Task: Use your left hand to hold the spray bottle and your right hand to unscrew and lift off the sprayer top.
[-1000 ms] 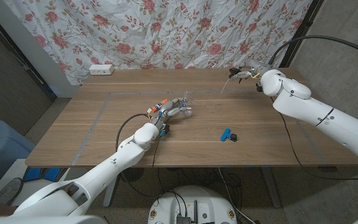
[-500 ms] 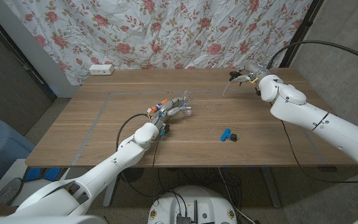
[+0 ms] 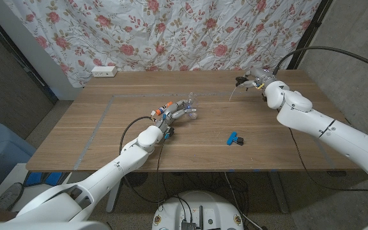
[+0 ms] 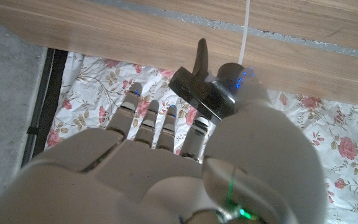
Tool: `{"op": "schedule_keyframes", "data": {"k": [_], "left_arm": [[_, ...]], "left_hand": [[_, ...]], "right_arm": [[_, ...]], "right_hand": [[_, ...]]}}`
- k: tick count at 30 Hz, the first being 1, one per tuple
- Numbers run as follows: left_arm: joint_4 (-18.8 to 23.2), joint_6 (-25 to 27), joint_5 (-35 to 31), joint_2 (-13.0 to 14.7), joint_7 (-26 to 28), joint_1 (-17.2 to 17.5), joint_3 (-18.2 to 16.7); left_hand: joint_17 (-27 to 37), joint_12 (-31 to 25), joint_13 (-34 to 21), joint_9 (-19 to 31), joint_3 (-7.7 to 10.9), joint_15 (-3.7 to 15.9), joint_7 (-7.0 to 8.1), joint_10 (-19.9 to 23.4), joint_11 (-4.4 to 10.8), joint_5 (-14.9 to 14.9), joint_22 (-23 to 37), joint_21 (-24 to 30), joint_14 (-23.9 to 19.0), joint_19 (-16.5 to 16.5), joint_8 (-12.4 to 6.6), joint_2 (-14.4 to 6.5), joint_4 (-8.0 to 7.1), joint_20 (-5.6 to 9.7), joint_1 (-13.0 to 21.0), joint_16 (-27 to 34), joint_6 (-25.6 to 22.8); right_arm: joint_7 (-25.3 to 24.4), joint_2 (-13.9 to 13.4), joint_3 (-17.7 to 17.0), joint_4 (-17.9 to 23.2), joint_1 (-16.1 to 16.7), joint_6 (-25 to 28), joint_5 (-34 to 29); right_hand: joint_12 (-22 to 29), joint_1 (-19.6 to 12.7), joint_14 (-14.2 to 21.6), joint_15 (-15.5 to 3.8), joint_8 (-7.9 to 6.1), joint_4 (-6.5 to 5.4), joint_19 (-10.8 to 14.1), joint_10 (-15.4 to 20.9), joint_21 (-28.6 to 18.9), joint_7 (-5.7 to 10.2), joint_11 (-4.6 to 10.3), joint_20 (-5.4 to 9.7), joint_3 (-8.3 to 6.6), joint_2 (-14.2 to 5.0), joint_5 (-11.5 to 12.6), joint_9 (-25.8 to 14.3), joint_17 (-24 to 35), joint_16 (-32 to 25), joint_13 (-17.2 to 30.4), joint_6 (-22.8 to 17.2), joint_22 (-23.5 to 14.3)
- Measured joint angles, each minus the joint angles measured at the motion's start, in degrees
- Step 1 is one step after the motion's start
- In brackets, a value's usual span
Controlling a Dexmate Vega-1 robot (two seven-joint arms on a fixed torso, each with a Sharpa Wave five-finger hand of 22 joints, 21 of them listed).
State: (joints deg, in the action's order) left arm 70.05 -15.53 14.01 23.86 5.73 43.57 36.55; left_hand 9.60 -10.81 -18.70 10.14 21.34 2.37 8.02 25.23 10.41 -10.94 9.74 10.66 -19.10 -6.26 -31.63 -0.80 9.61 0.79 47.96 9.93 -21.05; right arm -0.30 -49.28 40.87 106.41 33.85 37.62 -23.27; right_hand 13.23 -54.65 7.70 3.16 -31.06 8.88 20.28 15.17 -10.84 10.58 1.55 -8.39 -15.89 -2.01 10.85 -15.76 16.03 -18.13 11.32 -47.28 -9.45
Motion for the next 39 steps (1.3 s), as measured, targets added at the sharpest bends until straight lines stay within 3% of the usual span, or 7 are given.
{"op": "schedule_keyframes", "data": {"k": [2, 4, 12, 18, 29, 39], "left_arm": [[0.04, 0.0, 0.08, 0.02, -0.01, 0.08, -0.03], [0.12, 0.01, 0.24, 0.05, -0.01, 0.26, -0.13], [0.37, 0.07, 0.65, 0.14, -0.01, 0.66, -0.31], [0.68, 0.14, 0.9, 0.28, -0.01, 0.99, -0.43], [1.33, 0.4, 1.0, 0.73, -0.31, 1.24, -0.45], [1.69, 0.54, 1.08, 1.19, -1.05, 1.23, -0.45]], "left_hand": [[0.0, 0.0, 0.4, -0.02, 0.0, 0.16, 0.09, -0.3, 0.13, 0.0, 0.01, 0.0, 0.21, 0.0, 0.66, -0.01, 0.0, 0.0, 0.0, 0.0, 0.09], [0.0, 0.0, 0.7, -0.03, 0.0, -0.11, 0.09, -0.71, 0.11, 0.0, 0.02, 0.0, 0.48, -0.01, 1.26, -0.01, 0.0, -0.02, 0.0, 0.0, 0.09], [0.0, 0.0, 1.65, -0.3, -0.24, 0.08, 0.1, -1.33, -0.51, 0.0, 0.02, -0.01, 1.34, -0.1, 2.41, -0.06, 0.23, -0.1, -0.05, 0.0, 0.08], [0.0, -0.08, 2.67, -0.3, -0.26, 0.0, 0.05, -1.41, -0.6, 0.0, 0.01, -0.01, 1.61, -0.1, 4.37, 0.45, 0.25, -0.11, 0.44, 0.0, 0.12], [0.01, -0.24, 4.27, -0.28, -0.94, 0.0, -1.79, -3.18, -0.31, -0.02, -0.16, -0.02, 3.03, -0.1, 6.92, 2.1, 0.45, -0.1, 0.8, 0.0, 1.47], [0.01, 0.0, 5.61, -0.28, -1.12, -0.07, -2.19, -5.63, -0.52, -0.02, -0.23, -0.06, 5.8, -0.1, 9.33, 3.22, 0.29, -0.09, 1.06, -0.2, 2.39]], "right_arm": [[-0.47, 0.07, -0.03, -0.1, 0.39, -0.14, -0.36], [-1.04, 0.13, -0.12, -0.14, 0.79, -0.25, -0.8], [-2.61, 0.25, -0.39, -0.15, 2.28, -0.48, -1.96], [-4.33, 0.45, -0.62, -0.19, 3.62, -0.95, -2.85], [-5.96, 1.03, -0.9, -0.56, 5.21, -1.38, -3.61], [-6.67, 1.7, -1.1, -1.0, 6.11, -1.35, -3.69]], "right_hand": [[0.0, -0.02, 0.0, 0.0, -0.01, 0.23, 0.2, 0.2, 0.0, 0.21, 0.2, -0.2, 0.23, 0.02, 0.0, -0.01, -0.08, 0.0, 0.0, 0.21, 0.0], [0.0, -0.53, 0.0, 0.0, -1.08, 0.23, 0.37, 0.19, 0.0, 0.21, 0.19, -0.03, 0.23, 0.53, 0.0, -0.01, -0.09, 0.0, 0.0, 0.21, 0.0], [0.0, -0.54, 0.02, -0.02, -1.23, 0.39, 0.59, 0.5, 0.0, 0.52, 0.51, 0.19, 0.07, 0.54, -0.01, -0.01, -0.08, 0.0, 0.0, 0.52, 0.0], [0.0, -1.28, 0.4, -0.4, -1.78, 0.39, 1.02, 0.92, 0.0, 0.52, 0.51, 0.61, 0.07, 1.28, -0.01, -0.03, -0.08, 0.0, 0.29, 0.52, 0.0], [0.0, -1.28, 0.4, -0.4, -2.01, 0.39, 1.01, 1.11, 0.0, 0.52, 0.7, 0.61, 0.08, 1.28, -0.28, -0.03, -0.07, -0.33, 0.29, 0.52, 0.0], [0.0, -1.28, 0.4, -0.4, -2.22, 0.39, 1.01, 1.11, 0.0, 0.52, 0.7, 0.61, 0.08, 1.28, -0.45, -0.03, -0.07, -0.33, 0.28, 0.52, 0.0]]}}
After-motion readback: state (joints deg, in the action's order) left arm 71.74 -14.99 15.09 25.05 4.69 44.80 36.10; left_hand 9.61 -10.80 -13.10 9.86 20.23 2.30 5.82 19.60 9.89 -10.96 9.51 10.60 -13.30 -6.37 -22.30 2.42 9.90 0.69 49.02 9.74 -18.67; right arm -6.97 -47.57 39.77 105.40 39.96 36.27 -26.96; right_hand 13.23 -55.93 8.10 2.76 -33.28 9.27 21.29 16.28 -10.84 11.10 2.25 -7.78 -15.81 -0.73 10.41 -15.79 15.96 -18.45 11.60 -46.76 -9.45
